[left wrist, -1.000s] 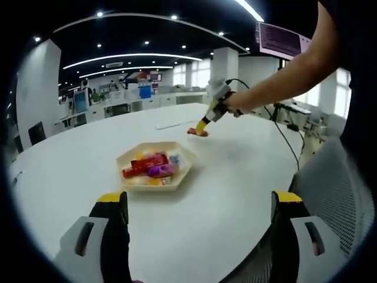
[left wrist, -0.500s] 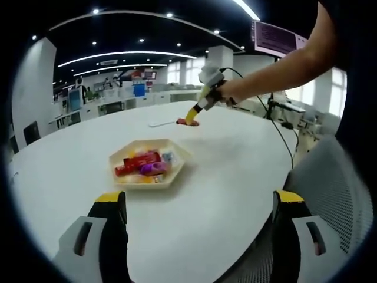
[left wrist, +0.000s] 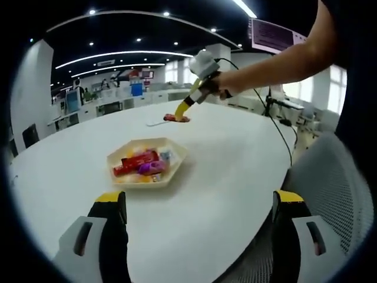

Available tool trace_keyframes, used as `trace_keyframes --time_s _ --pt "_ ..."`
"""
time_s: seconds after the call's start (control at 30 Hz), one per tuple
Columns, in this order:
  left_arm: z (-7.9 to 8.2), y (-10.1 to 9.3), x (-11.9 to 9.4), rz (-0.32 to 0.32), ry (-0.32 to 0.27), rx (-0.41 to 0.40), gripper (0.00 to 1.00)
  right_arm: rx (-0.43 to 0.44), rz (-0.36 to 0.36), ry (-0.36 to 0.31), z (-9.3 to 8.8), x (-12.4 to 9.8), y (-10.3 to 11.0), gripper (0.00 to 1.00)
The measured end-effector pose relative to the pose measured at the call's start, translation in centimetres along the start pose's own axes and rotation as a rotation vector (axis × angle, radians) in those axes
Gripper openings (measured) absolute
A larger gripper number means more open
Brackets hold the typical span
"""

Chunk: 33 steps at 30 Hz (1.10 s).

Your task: Place the target food into the container with the food tongs after gripping and lifting it, then release it inside without dropping or visibly crushing the food.

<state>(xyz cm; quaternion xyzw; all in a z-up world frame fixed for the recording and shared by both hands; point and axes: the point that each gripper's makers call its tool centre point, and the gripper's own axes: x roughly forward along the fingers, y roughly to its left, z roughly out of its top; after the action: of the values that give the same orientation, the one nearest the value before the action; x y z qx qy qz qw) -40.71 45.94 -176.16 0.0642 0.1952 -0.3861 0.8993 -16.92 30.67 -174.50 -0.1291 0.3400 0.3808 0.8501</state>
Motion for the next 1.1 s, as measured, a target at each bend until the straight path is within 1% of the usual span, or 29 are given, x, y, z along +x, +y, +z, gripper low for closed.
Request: trace_keyframes --time_s 0.1,0.17,0.37,0.57,0.63,0.7,0.77,0.87,0.93,1.1 --pt "0.0 -0.1 0.0 0.000 0.003 0.003 0.99 -0.015 0.023 -0.007 0.5 0.4 1.3 0.24" --pt "-0.1 -0.1 0.0 0.001 0.007 0.006 0.99 -0.027 0.045 -0.012 1.0 0.7 2.5 0.24" --pt "-0.1 0.1 0.0 0.007 0.005 0.000 0.99 -0.071 0.096 -0.006 1.6 1.9 5.6 0.23" --pt "-0.1 0.2 0.0 0.010 0.004 -0.004 0.99 -0.113 0.137 -0.011 2.3 2.7 8.2 0.23" --pt "-0.1 0.2 0.0 0.010 0.004 -0.004 0.99 -0.121 0.143 -0.011 2.5 2.9 8.5 0.24" --pt "-0.1 0.3 0.0 0.013 0.005 -0.001 0.99 -0.139 0.151 -0.026 2.9 3.0 8.7 0.24" --pt "-0.1 0.3 0.0 0.014 0.004 -0.002 0.99 -0.126 0.170 -0.035 3.2 3.0 9.0 0.25" --pt "0.0 0.4 -0.1 0.017 0.001 -0.003 0.99 -0.147 0.165 -0.045 3.4 2.9 9.0 0.26" --pt "-0.1 0.3 -0.1 0.017 0.004 0.000 0.99 -0.122 0.186 -0.046 3.5 2.8 9.3 0.26" --pt "0.0 0.2 -0.1 0.013 0.004 0.002 0.99 -0.145 0.173 -0.055 3.6 2.4 9.1 0.26"
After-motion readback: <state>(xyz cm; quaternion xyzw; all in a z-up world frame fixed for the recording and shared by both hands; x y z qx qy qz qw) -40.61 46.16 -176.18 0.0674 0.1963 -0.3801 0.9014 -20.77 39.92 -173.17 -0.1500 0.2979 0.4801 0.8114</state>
